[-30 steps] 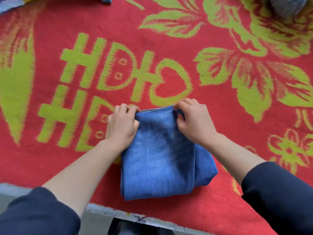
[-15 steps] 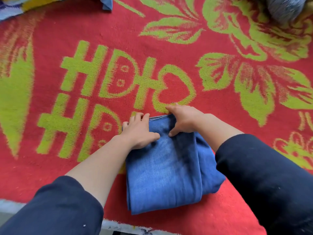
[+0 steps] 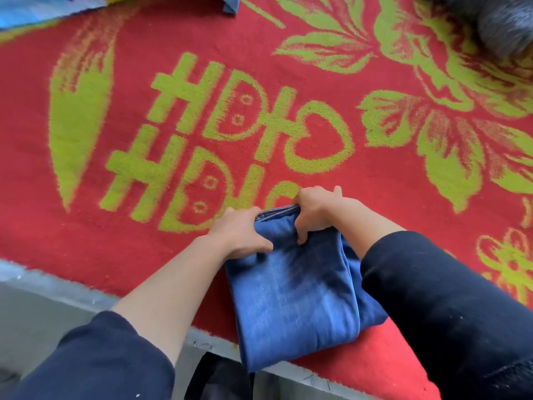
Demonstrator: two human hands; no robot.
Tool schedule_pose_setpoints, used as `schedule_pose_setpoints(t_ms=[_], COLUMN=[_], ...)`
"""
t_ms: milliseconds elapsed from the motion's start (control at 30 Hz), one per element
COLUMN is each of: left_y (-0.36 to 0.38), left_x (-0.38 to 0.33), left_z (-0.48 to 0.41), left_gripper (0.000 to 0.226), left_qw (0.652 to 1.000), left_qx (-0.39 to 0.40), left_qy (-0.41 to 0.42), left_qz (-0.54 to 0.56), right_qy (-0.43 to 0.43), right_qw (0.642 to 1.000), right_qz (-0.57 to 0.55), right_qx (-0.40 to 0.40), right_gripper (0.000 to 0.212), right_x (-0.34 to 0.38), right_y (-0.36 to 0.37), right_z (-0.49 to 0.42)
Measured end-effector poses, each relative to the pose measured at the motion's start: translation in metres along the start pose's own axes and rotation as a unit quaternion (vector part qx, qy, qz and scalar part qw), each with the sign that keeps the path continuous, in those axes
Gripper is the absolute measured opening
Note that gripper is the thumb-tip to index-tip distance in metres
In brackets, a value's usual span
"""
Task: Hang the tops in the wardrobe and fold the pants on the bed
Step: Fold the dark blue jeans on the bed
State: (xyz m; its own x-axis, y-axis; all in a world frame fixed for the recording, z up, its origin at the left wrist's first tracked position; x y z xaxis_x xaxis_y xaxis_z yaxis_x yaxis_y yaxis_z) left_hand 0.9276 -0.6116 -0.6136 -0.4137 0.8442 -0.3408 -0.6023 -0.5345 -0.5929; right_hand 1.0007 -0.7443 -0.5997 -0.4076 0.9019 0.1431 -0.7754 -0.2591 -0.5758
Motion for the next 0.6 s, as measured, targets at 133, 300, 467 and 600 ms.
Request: schedule_pose_setpoints(t_ms=[133, 300, 467, 600], left_y=[0.018, 0.042, 0.06, 0.091], left_x=[0.008, 0.013, 0.034, 0.072], left_z=[0.044, 0.117, 0.197, 0.281], left_gripper=[0.049, 0.091, 0.088, 0.067], left_qw=[0.995, 0.975, 0.953, 0.921], left_qx=[-0.096, -0.22, -0.302, -0.385], left_qy=[0.002, 0.024, 0.036, 0.051], left_qz=[-0.002, -0.009, 0.008, 0.028], right_qy=[-0.1, -0.199, -0.281, -0.346], right_qw=[0.982, 0.937, 0.904, 0.875], right_qz=[0.099, 0.142, 0.166, 0.238], right_qx=[-0.128, -0.249, -0.275, -0.241], right_gripper=[0.041, 0.027, 0.031, 0.025], right_x=[0.023, 0.048, 0.086, 0.137], right_y=[0.018, 0.042, 0.063, 0.096], right_z=[0.045, 0.122, 0.19, 0.235])
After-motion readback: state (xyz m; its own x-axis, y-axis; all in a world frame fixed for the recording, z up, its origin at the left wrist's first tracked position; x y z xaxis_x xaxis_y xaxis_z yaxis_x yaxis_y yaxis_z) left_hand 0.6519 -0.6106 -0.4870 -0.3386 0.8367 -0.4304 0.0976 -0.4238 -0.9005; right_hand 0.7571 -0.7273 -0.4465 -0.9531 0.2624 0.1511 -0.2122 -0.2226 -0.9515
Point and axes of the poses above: each hand's wrist, its own z-axis away from the middle knuckle, its own y-axis out of the palm, x = y × z, the point moved 6 cm from there along -z, towards the middle knuckle, and after that the axes turned 7 degrees about -y, right-handed, at the moved point
